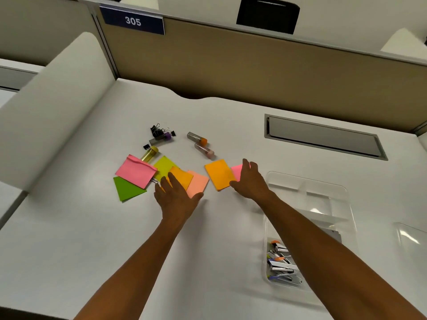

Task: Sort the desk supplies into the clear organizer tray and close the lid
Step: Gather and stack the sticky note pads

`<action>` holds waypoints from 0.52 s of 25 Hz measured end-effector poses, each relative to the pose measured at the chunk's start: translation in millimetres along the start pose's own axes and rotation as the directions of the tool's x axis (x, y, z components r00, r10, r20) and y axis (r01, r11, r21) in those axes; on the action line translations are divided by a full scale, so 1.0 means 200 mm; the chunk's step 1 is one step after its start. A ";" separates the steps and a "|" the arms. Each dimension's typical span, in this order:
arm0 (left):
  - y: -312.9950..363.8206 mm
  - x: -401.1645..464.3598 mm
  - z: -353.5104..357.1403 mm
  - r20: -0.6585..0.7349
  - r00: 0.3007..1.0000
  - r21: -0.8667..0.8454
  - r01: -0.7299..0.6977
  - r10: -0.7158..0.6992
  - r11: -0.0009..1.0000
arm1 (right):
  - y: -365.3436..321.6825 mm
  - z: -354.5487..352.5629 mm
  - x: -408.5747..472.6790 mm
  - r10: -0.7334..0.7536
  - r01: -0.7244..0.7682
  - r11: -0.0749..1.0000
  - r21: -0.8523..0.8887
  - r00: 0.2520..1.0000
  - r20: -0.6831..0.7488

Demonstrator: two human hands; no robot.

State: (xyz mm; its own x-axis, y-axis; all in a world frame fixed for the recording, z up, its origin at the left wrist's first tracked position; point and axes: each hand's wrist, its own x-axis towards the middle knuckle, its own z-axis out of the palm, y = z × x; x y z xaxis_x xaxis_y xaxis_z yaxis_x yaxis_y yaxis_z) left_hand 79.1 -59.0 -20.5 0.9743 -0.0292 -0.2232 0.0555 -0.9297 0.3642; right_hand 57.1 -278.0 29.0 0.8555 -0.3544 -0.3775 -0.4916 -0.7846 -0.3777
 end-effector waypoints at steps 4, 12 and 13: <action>0.00 0.04 0.04 -0.067 0.997 0.006 0.046 -0.045 0.999 | -0.01 0.05 0.10 0.047 -0.040 0.988 -0.151 0.998 0.043; -0.03 0.09 0.01 -0.094 0.995 0.095 0.051 -0.042 0.994 | -0.02 0.10 0.17 0.172 -0.158 0.939 -0.305 0.985 0.022; -0.02 0.10 0.00 -0.099 0.994 0.088 0.058 -0.049 0.994 | -0.02 0.09 0.18 0.186 -0.172 0.944 -0.280 0.982 0.022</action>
State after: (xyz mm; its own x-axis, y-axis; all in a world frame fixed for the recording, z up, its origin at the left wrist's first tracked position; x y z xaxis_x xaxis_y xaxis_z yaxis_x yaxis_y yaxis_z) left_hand 97.7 -55.2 -26.7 0.9872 0.0527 -0.1504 0.0922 -0.9586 0.2694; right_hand 86.8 -279.0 0.8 0.7455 -0.4824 -0.4599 -0.5660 -0.8226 -0.0547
